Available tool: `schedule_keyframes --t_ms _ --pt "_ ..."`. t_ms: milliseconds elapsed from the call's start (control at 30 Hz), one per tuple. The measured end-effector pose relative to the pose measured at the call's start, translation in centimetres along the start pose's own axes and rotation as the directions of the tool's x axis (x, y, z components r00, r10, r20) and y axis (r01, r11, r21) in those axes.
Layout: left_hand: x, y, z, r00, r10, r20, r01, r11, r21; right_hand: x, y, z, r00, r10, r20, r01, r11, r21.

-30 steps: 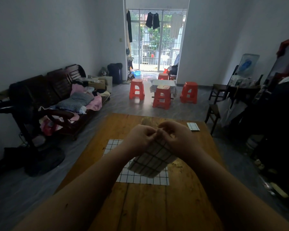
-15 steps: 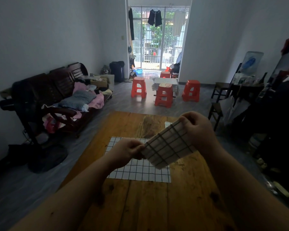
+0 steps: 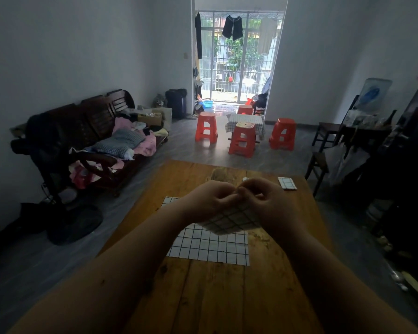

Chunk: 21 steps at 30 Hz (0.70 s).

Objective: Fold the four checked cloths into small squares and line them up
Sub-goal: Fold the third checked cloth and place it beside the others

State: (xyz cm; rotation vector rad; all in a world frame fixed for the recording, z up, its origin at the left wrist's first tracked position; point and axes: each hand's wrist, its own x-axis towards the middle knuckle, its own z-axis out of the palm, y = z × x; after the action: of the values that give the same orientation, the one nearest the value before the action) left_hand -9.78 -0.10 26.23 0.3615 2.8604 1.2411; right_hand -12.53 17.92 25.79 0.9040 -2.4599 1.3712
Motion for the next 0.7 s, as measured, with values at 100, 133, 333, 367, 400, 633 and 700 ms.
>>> schedule_keyframes --t_ms 100,133,333,367,400,633,700 --pt "0.3 0.2 1.5 0.998 0.029 -0.047 -0.029 1.0 0.01 0.0 0.4 -0.4 0.999 0.001 -0.038 0.0 1.0 0.009" --pt "0.2 0.0 1.9 0.998 0.022 -0.052 -0.022 1.0 0.006 -0.1 0.7 -0.6 0.999 0.01 -0.045 -0.01 1.0 -0.004" --pt "-1.9 -3.6 2.8 0.993 -0.104 -0.05 0.099 0.991 -0.091 0.5 2.3 -3.0 0.98 0.133 -0.146 -0.128 0.991 0.041" --pt "-2.3 -4.2 2.8 0.991 -0.123 -0.056 0.116 0.987 -0.111 0.7 2.5 -3.3 0.979 0.15 -0.14 -0.141 0.988 0.068" --pt "-2.5 -4.5 2.8 0.989 -0.139 -0.055 0.132 0.984 -0.117 0.8 2.6 -3.4 0.979 0.158 -0.13 -0.15 0.986 0.073" --pt "-1.2 -3.4 2.5 0.991 -0.131 0.013 0.132 0.982 -0.139 0.9 1.5 -3.3 0.991 0.112 -0.076 -0.113 0.994 -0.008" --pt "-0.4 -2.5 2.6 0.992 -0.104 -0.069 0.096 0.99 -0.105 0.9 1.2 -3.3 0.994 0.076 -0.075 -0.078 0.997 -0.026"
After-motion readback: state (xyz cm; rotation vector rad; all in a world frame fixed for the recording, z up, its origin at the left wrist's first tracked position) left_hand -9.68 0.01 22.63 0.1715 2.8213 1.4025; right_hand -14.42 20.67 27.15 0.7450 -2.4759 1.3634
